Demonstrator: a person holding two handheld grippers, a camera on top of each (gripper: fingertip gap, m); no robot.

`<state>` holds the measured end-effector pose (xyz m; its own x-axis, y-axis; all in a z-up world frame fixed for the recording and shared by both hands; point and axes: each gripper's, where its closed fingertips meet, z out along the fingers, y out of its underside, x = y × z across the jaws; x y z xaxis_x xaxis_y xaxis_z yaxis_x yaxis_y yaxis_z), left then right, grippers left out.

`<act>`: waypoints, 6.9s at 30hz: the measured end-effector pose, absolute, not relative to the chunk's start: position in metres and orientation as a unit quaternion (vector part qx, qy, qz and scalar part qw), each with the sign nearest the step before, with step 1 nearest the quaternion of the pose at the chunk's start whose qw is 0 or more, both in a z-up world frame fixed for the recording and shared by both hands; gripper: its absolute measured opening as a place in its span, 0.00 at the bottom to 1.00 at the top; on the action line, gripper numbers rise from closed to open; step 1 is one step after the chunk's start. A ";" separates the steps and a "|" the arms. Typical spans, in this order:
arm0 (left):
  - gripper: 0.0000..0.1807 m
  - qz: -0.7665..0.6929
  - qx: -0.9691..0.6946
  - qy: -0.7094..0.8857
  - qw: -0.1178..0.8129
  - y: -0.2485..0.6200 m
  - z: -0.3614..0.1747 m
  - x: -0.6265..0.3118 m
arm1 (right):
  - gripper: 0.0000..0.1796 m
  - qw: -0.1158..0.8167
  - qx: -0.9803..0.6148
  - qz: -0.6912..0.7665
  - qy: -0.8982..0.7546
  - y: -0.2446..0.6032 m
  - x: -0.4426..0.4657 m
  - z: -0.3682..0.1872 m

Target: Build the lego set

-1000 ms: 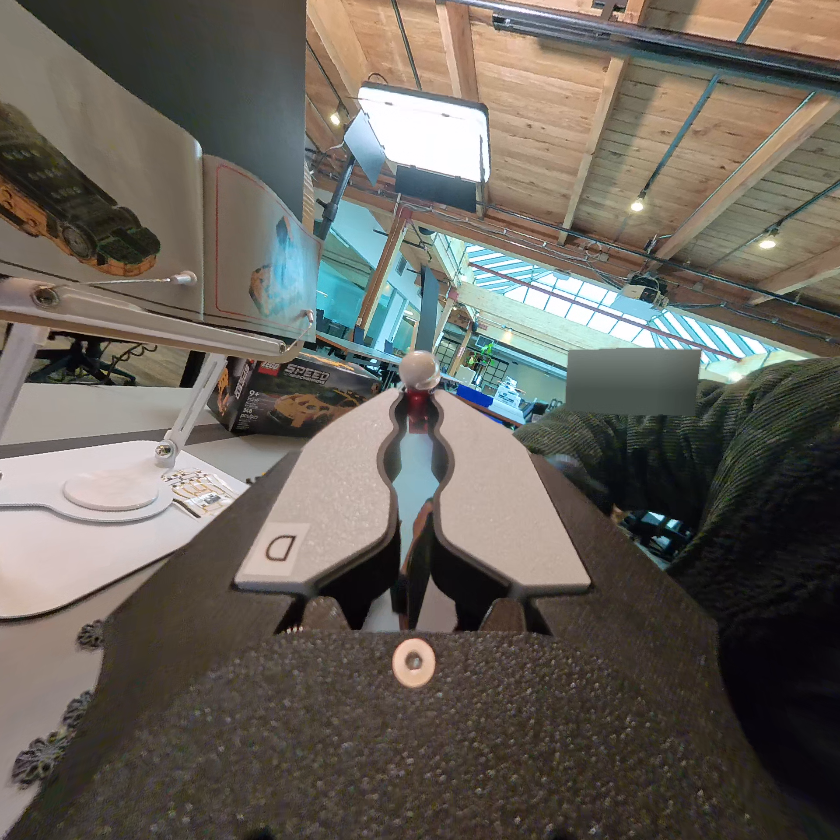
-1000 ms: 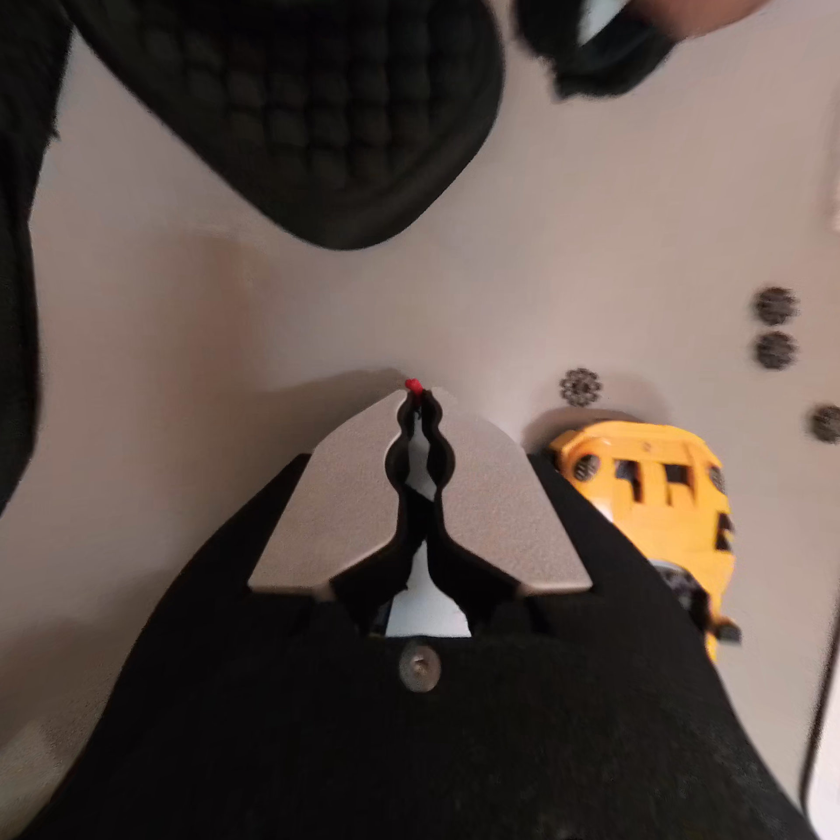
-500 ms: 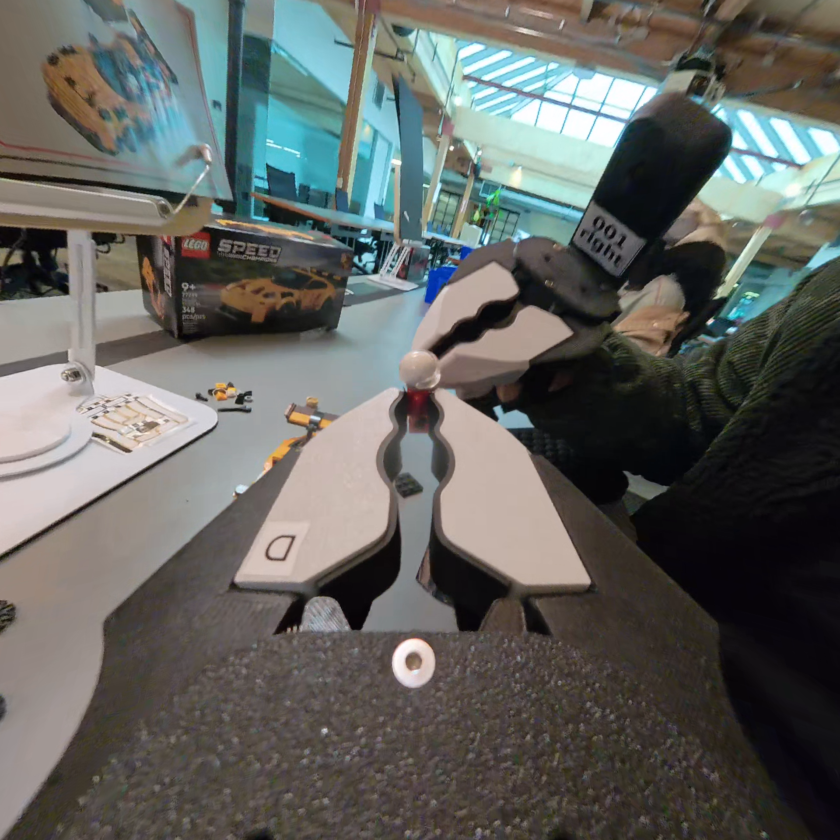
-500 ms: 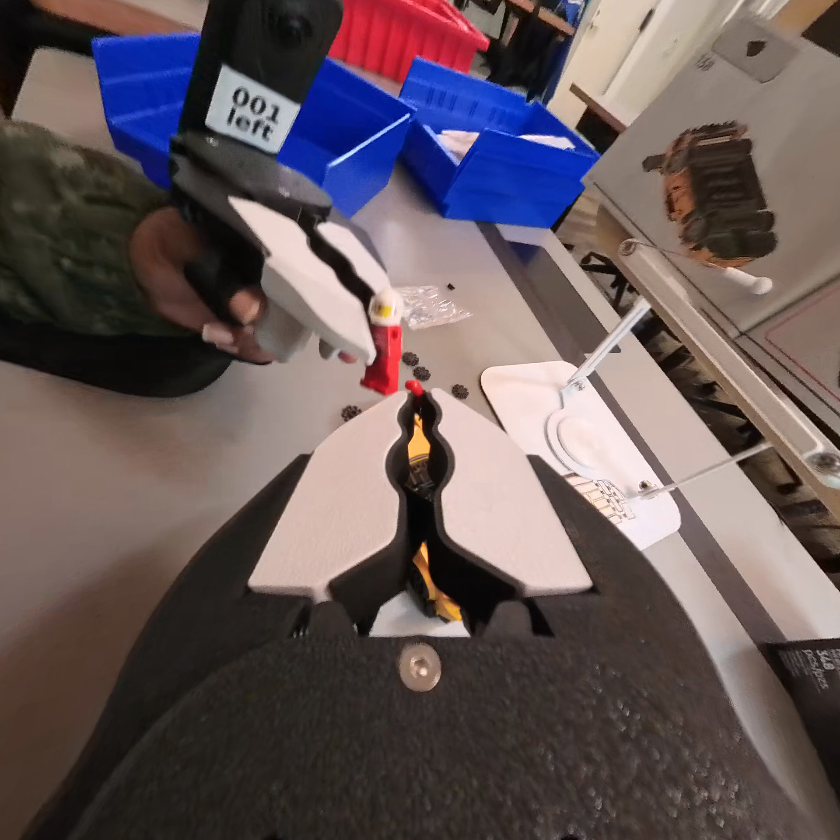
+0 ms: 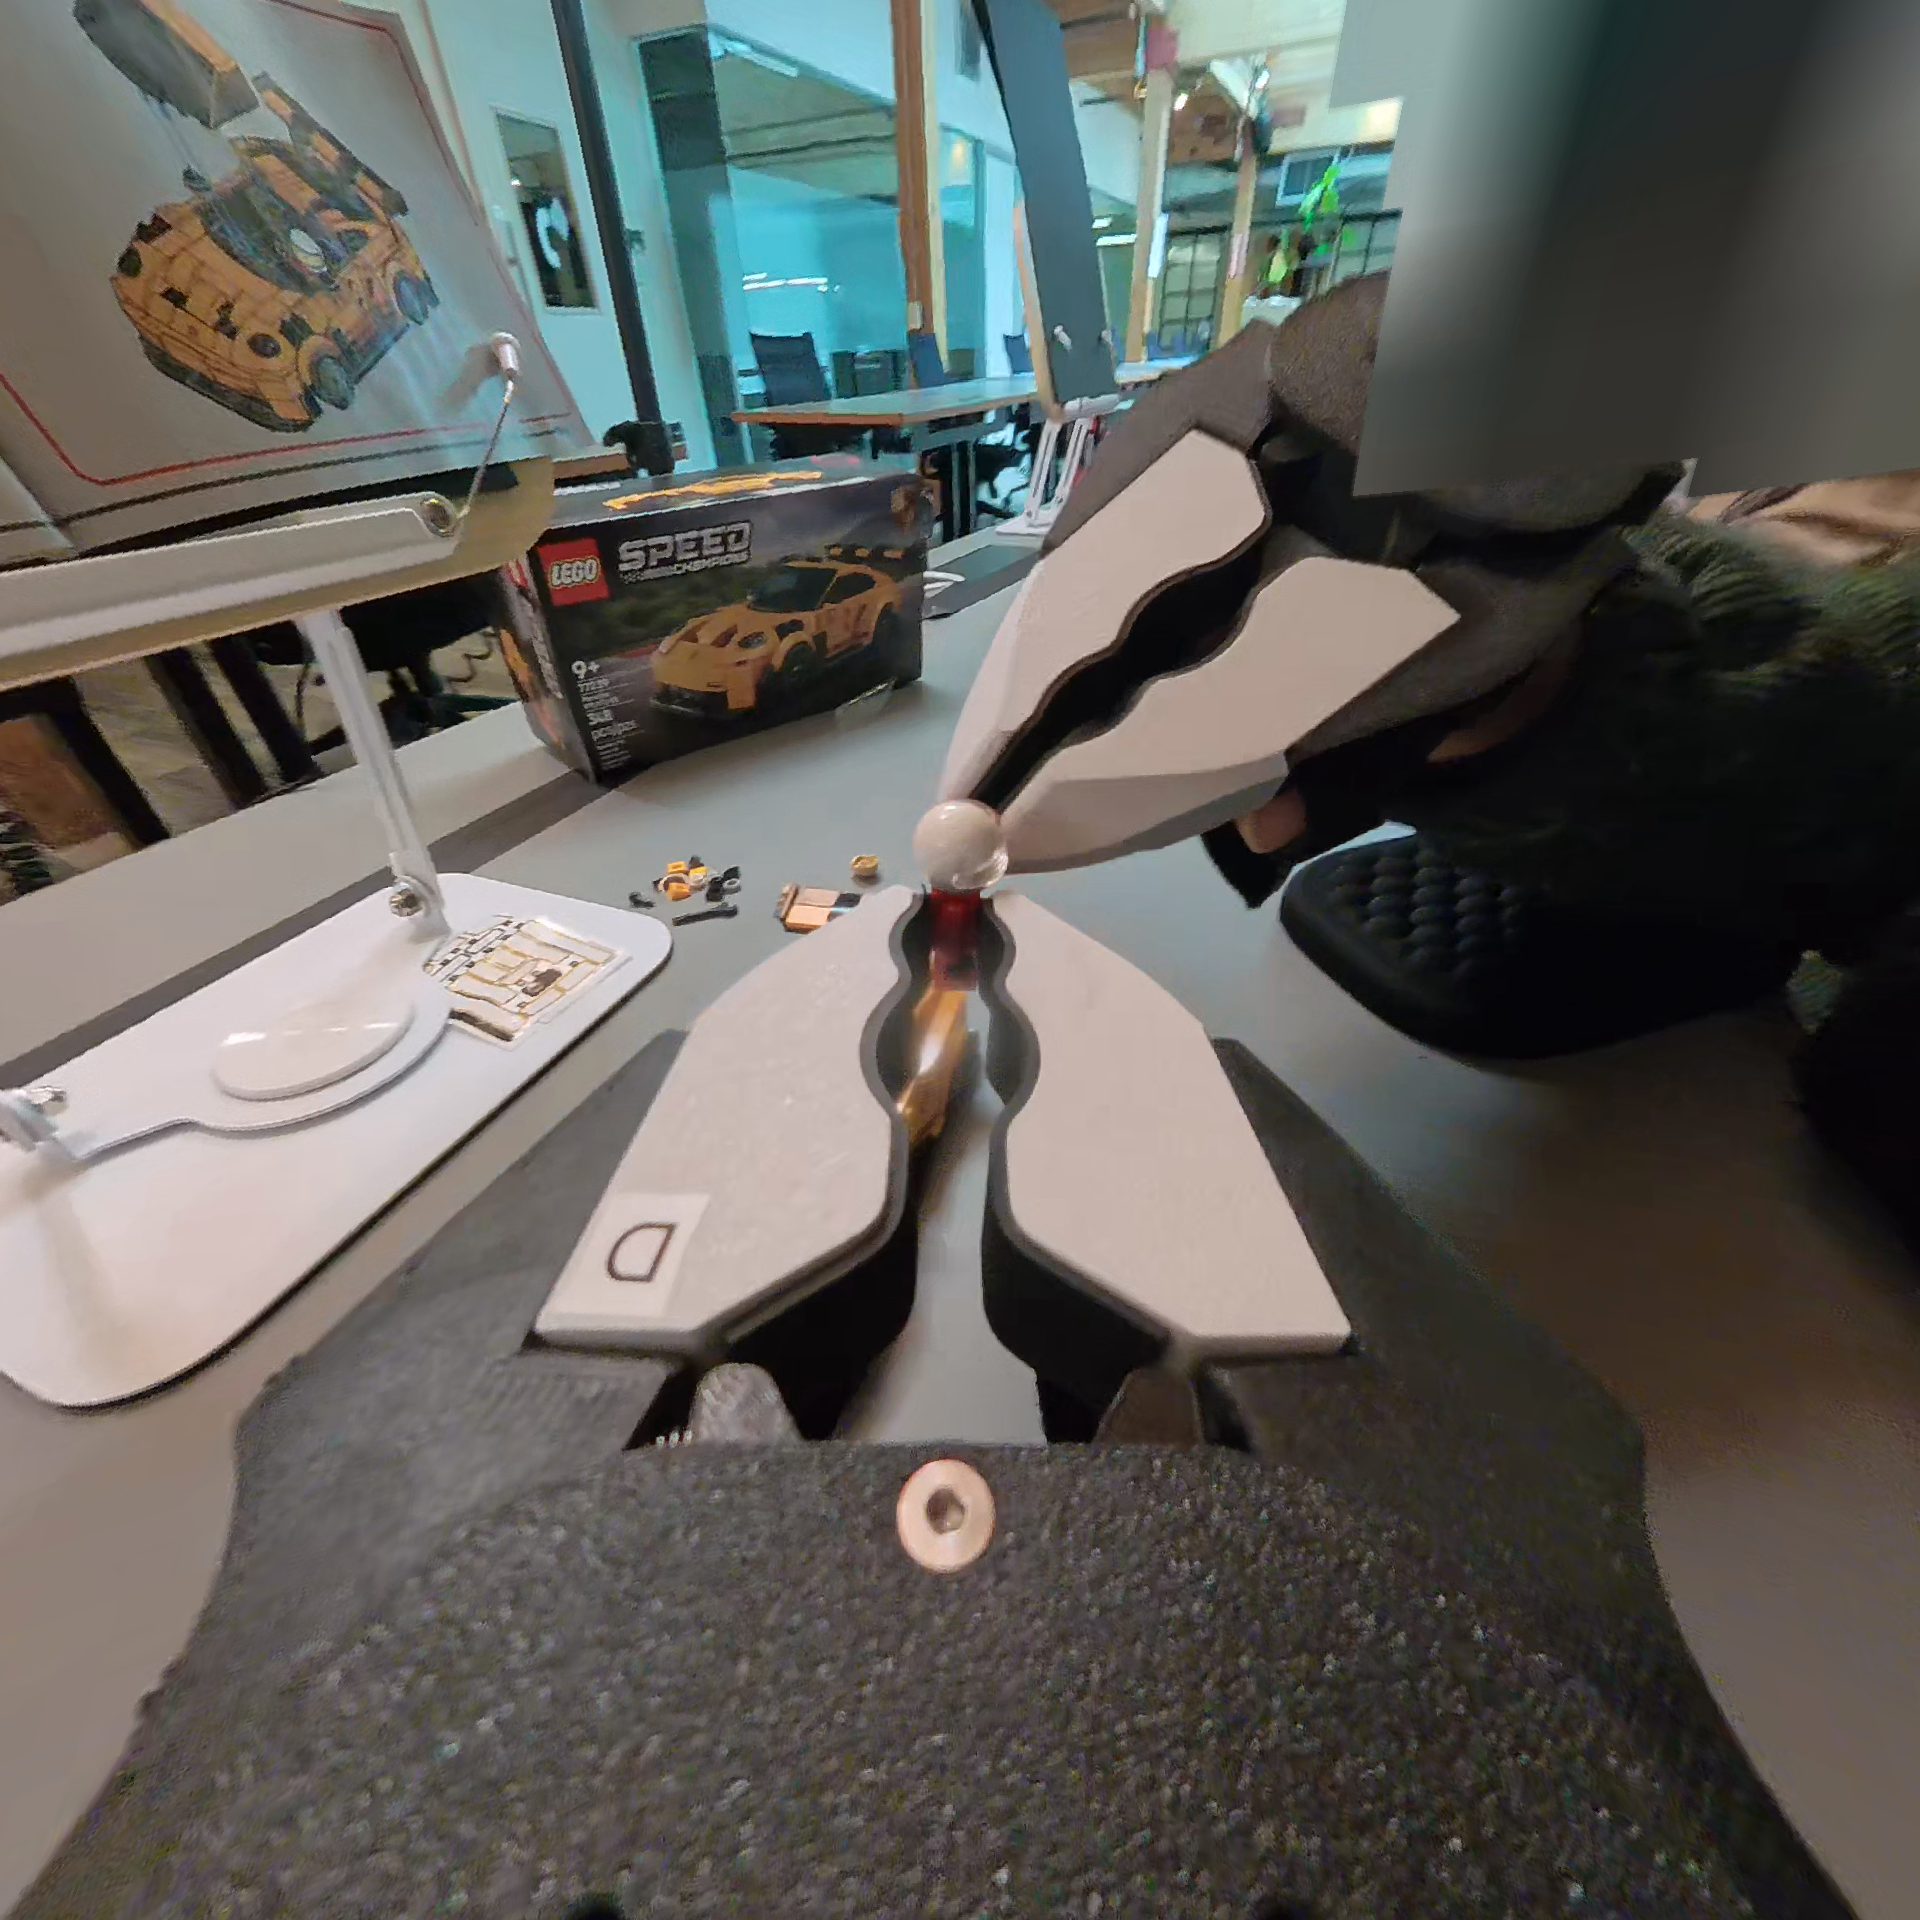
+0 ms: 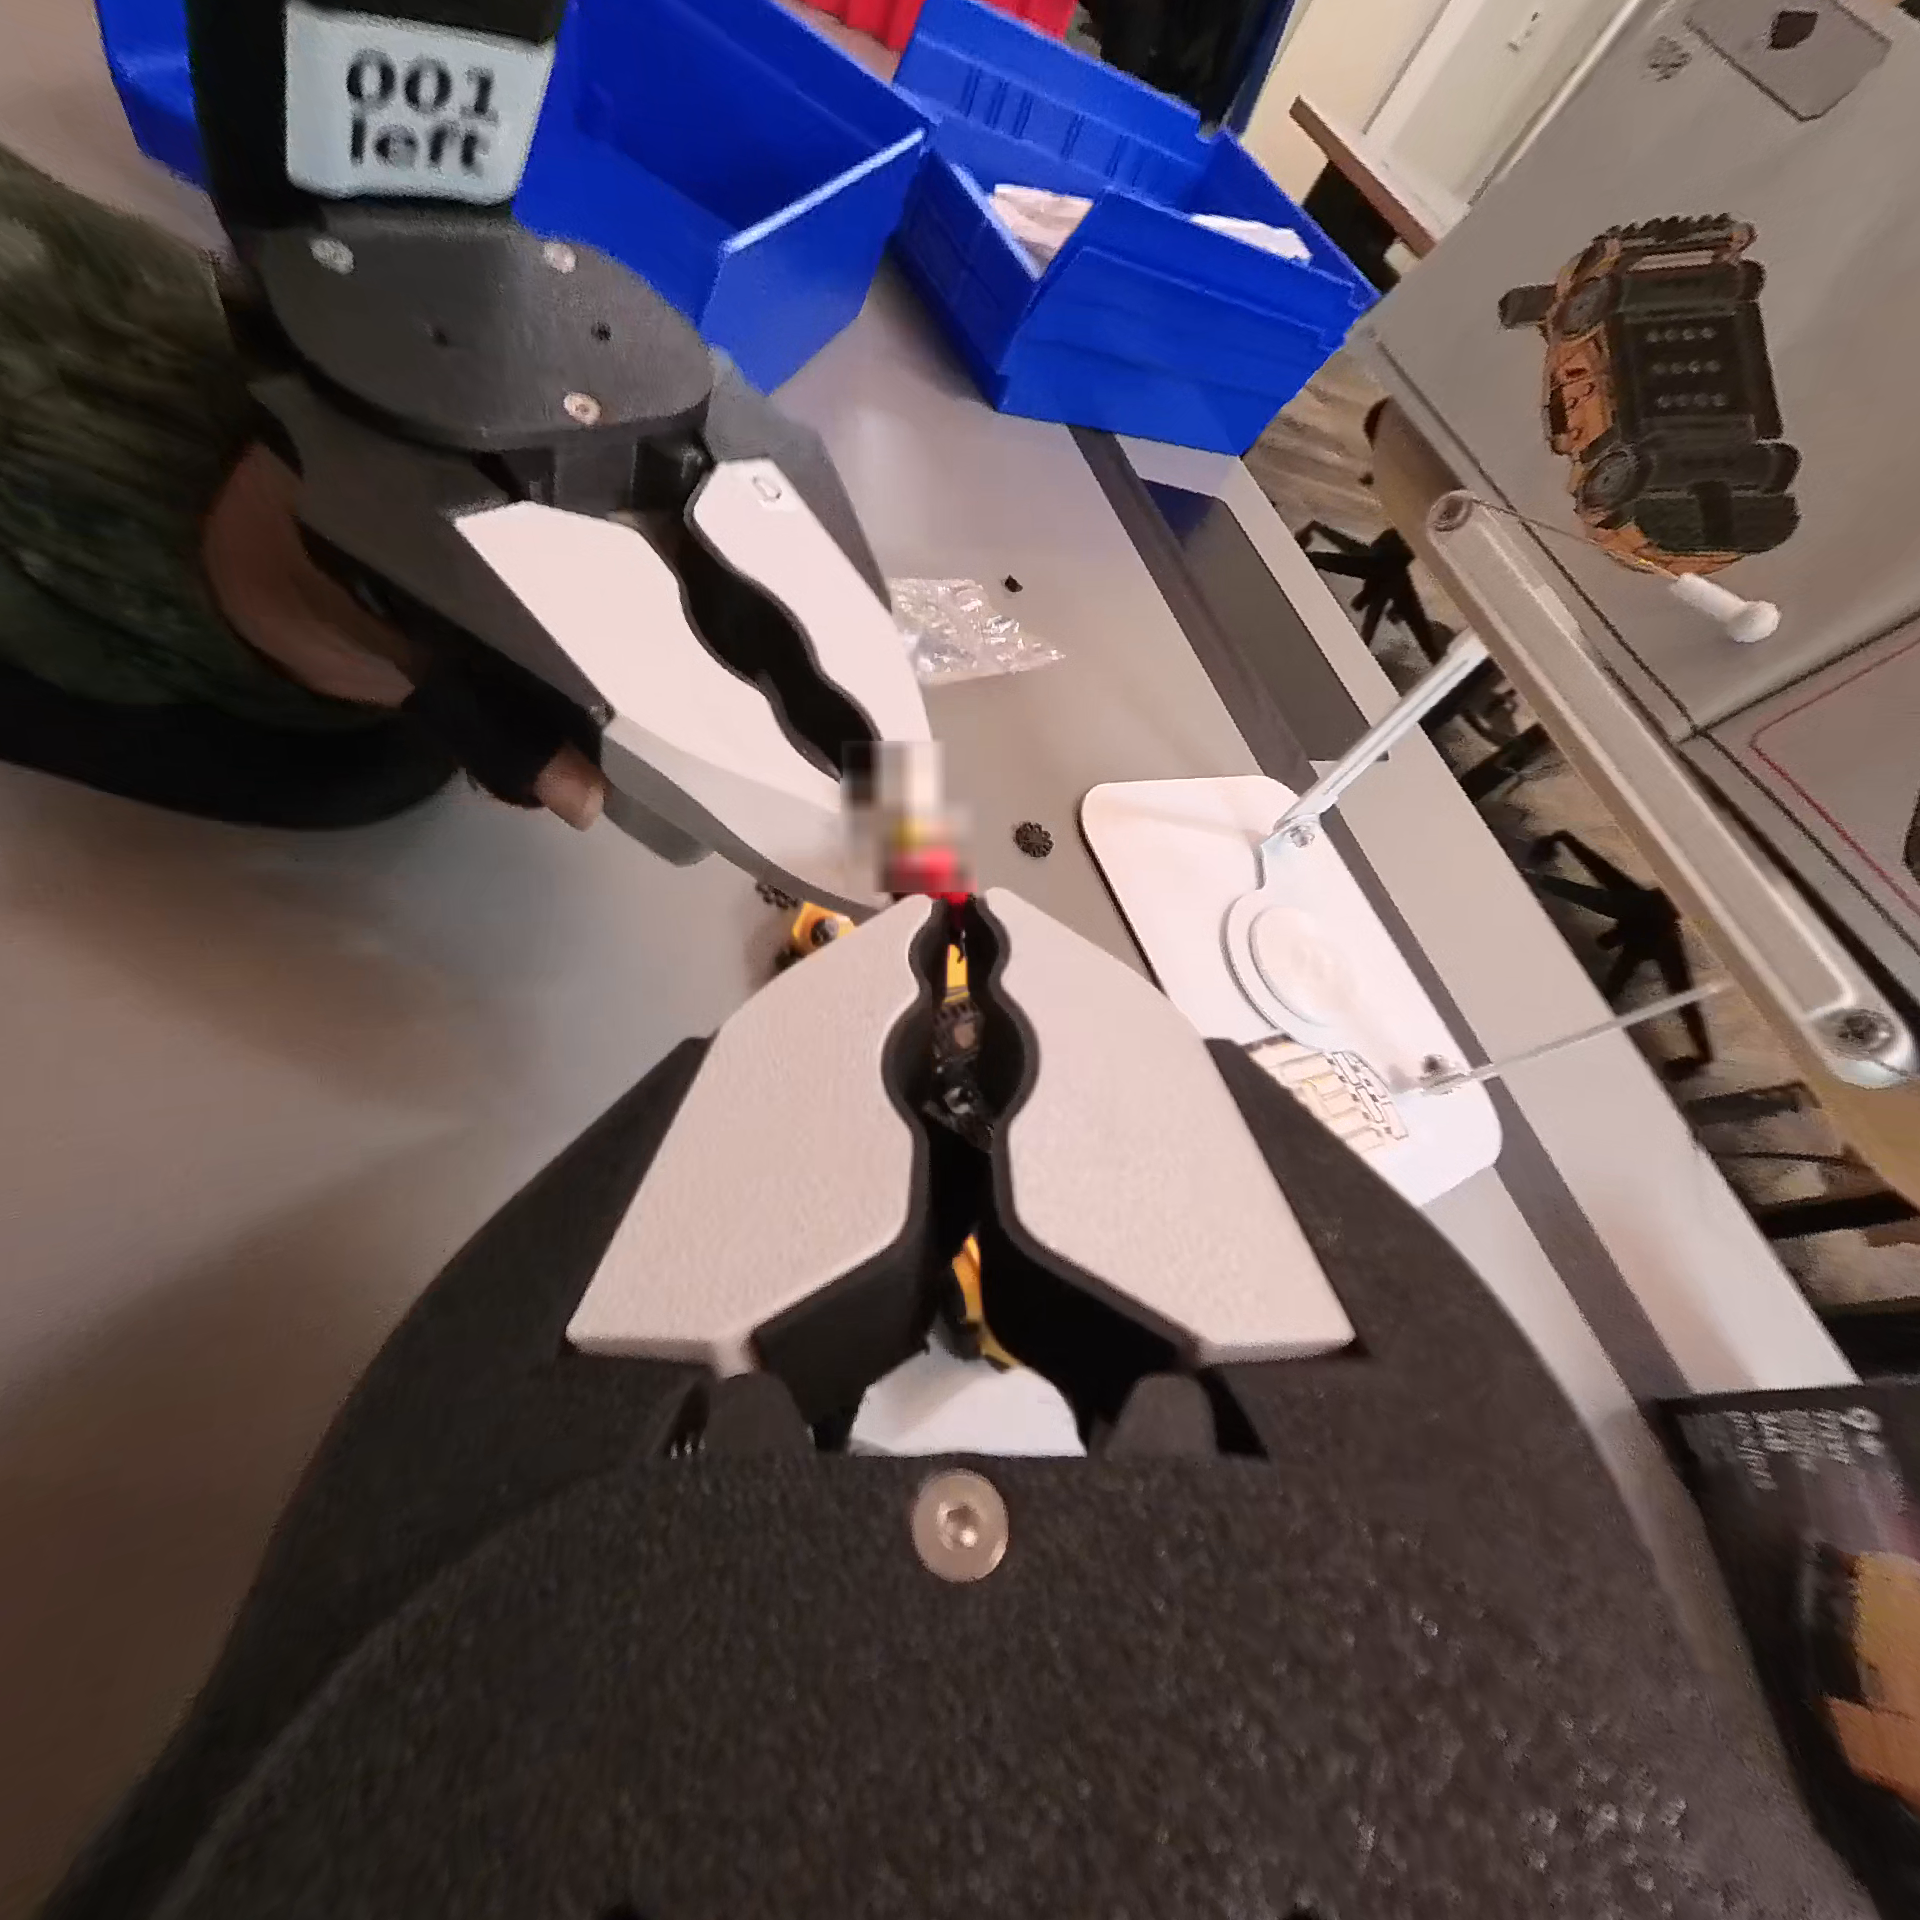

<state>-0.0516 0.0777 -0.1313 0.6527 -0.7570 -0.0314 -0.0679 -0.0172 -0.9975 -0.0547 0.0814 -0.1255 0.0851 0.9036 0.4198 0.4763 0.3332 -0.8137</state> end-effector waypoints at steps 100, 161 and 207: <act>0.05 -0.431 -0.679 0.283 0.522 0.075 -0.119 -0.052 | 0.07 0.513 -0.518 0.409 -0.548 0.078 -0.036 -0.106; 0.05 -0.574 -0.677 0.366 0.280 0.011 -0.160 -0.002 | 0.02 0.283 -0.454 0.462 -0.707 0.018 -0.015 -0.156; 0.04 -0.354 -0.709 0.393 0.466 0.056 -0.166 -0.033 | 0.12 0.320 -0.533 0.529 -0.578 0.059 -0.029 -0.149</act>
<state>-0.0332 0.0556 -0.1659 0.4399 -0.8878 0.1353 -0.2275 -0.2559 -0.9396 -0.0292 0.0587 -0.1488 -0.2280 0.9541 -0.1942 0.2764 -0.1279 -0.9525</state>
